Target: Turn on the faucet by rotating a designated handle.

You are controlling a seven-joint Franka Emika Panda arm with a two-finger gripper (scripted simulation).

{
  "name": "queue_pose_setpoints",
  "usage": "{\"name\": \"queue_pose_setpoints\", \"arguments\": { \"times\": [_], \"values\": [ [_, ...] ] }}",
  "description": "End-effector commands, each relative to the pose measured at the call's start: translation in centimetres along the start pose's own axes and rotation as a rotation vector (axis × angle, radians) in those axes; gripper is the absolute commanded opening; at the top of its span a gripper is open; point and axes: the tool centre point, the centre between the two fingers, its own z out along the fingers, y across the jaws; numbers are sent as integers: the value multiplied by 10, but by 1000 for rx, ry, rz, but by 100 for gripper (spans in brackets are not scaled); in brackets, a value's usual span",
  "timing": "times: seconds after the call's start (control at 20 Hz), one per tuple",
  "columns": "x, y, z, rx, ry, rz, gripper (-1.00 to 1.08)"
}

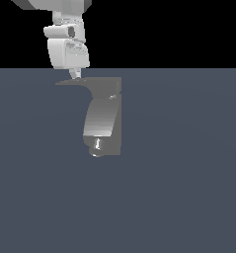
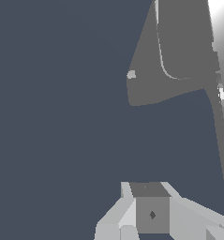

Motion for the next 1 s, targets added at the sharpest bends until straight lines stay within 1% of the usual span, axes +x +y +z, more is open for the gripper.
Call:
{"name": "queue_pose_setpoints", "arguments": {
  "times": [0.0,0.45,0.95],
  "values": [
    [0,-1,0,0,0,6,-100],
    [-1,1,-1,1,-1,-4,-100],
    [-1,29,-1,1,-1,-4,-100]
  ]
}}
